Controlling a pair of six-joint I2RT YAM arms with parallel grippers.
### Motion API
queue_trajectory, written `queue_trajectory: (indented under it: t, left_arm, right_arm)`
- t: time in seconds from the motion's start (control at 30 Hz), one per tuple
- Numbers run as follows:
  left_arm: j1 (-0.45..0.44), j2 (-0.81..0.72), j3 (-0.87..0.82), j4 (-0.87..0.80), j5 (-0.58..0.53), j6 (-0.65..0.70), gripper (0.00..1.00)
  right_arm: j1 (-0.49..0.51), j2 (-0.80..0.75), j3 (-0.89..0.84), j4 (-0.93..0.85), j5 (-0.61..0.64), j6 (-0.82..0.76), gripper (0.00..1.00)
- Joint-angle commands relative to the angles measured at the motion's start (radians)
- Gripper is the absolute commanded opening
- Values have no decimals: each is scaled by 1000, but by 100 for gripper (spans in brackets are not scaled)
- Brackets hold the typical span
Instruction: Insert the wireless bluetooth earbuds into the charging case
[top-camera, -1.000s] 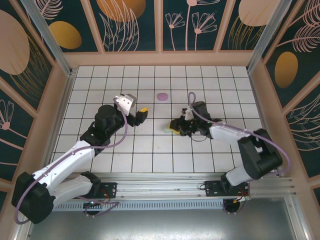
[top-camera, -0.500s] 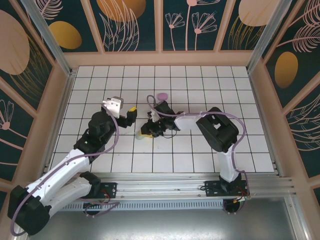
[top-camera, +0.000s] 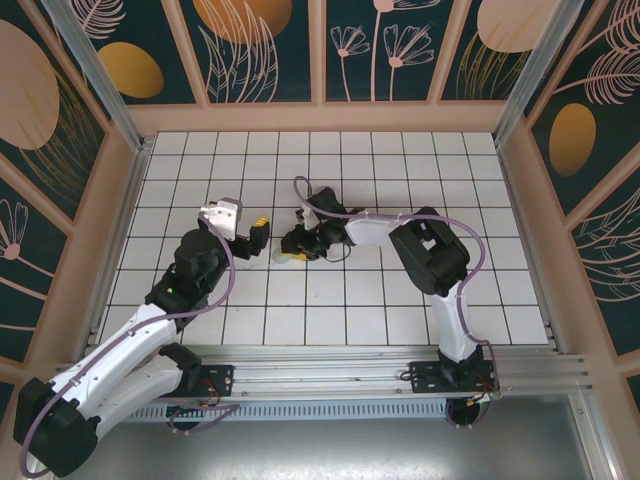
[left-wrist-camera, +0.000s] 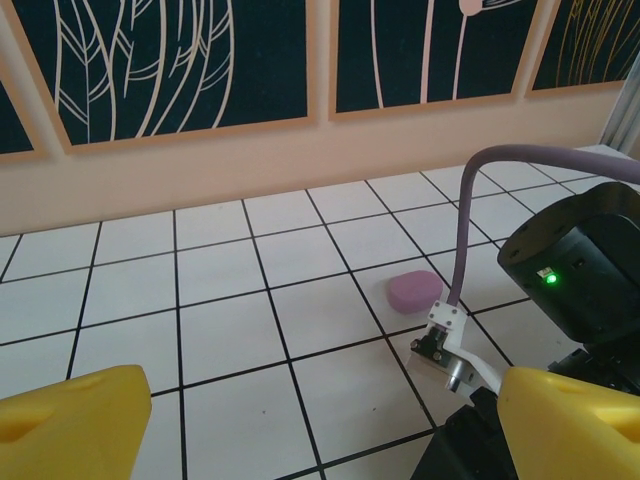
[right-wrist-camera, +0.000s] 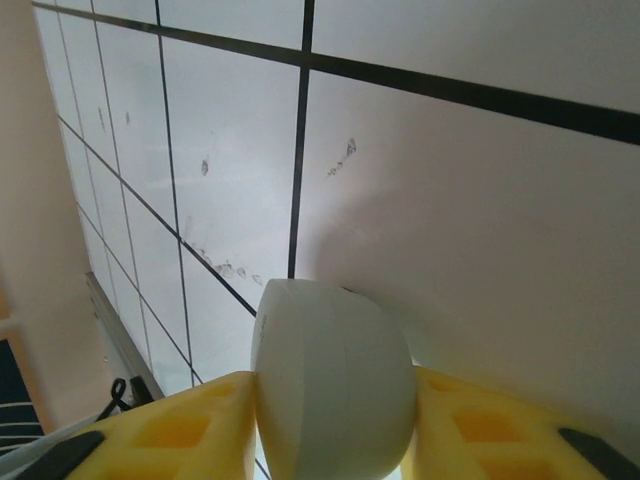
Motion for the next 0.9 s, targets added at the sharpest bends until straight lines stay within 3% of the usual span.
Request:
queue_trajectory:
  t: [0.0,0.47,0.63,0.87]
  left_arm:
    - [10,-15,-12,-7,-23,13,89]
    - [16,-17,0,-4,-38,24,93]
    - [23,-7,37,-21,-45,42,98]
    - [161,104,136,-4,137,-36,98]
  right_arm:
    - [0,16,42,-99,69,-36,41]
    - [-2,-109,90,-286,199,-104,53]
    - [-8,-249,92,-373,331,-150,56]
    - [-112,-535,2,-378,549,-225,70]
